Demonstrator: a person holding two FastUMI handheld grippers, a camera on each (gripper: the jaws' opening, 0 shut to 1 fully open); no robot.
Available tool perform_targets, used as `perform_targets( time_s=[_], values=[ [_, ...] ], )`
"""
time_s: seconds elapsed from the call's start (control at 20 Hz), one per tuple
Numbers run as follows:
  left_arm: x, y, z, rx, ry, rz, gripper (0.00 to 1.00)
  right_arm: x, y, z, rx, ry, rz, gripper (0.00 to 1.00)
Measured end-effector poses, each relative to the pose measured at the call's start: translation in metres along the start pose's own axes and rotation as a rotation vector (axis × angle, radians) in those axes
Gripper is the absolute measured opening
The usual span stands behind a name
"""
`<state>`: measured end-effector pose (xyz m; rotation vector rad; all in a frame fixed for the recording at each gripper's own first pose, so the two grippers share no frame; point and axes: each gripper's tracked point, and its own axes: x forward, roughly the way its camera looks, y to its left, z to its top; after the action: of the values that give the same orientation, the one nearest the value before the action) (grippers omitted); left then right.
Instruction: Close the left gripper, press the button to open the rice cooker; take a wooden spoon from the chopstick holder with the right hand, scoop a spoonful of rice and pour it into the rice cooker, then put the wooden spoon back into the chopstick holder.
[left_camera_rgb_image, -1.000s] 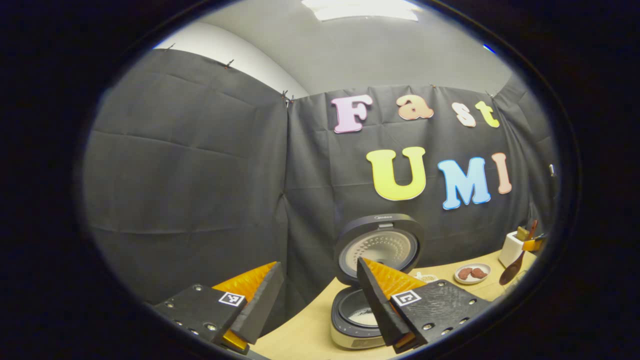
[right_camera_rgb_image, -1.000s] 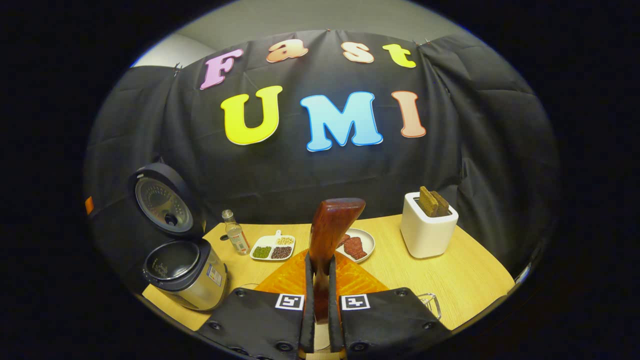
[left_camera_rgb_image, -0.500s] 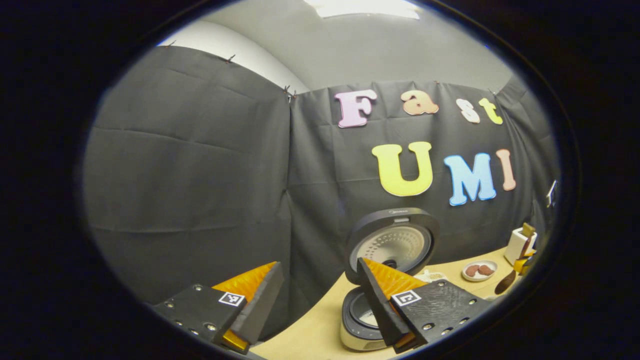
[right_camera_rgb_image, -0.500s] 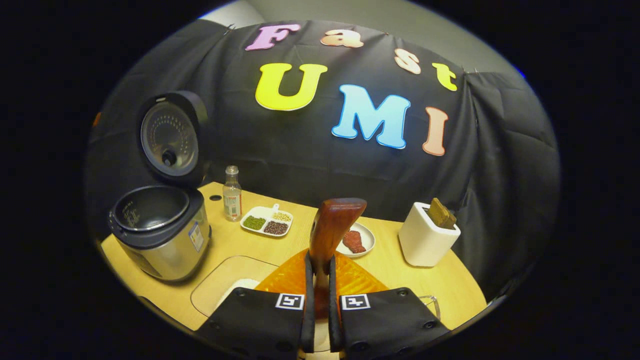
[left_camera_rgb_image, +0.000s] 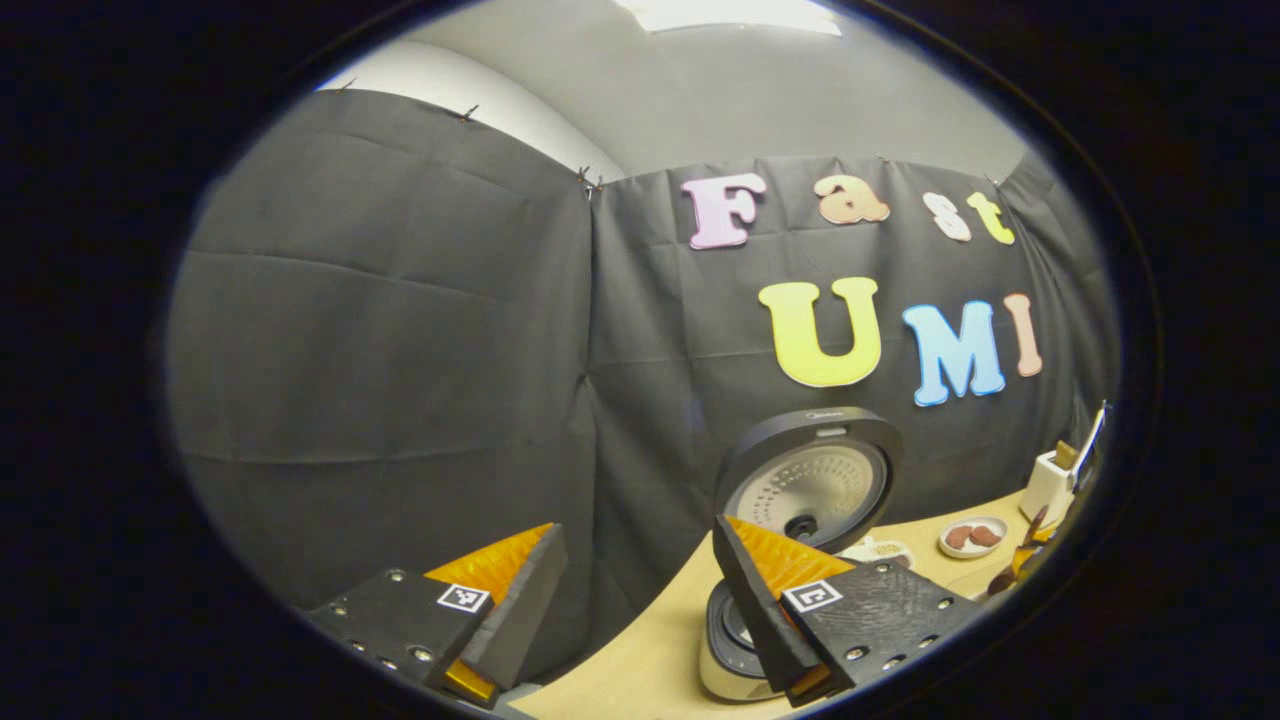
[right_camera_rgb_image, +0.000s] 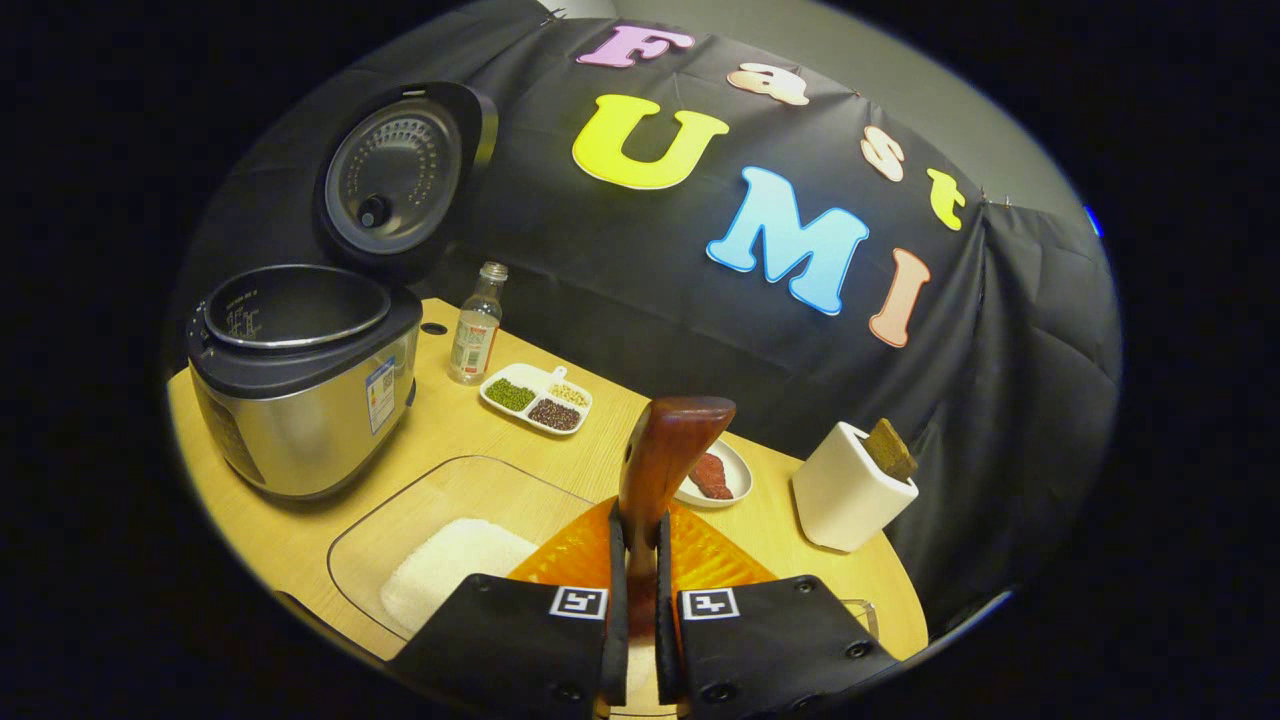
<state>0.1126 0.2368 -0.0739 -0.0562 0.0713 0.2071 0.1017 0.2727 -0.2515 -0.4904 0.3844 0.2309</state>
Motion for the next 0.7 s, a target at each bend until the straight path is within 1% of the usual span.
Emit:
perform_targets(
  time_s=[0.15,0.45,0.6,0.7],
  values=[
    [0.002,0.005,-0.001,0.0,0.004,0.007,0.88,0.003,0.009,0.002,-0.007,-0.001,0.004,0.13],
    [0.001,0.004,-0.002,0.001,0.006,0.01,0.88,0.001,0.038,0.003,0.067,0.035,0.076,0.13],
    [0.0,0.004,-0.005,-0.001,0.009,0.013,0.88,-0.002,0.051,0.002,0.147,0.062,0.126,0.13],
    [-0.001,0.005,-0.004,-0.005,0.009,0.016,0.88,-0.003,0.052,0.001,0.215,0.08,0.149,0.13]
  ],
)
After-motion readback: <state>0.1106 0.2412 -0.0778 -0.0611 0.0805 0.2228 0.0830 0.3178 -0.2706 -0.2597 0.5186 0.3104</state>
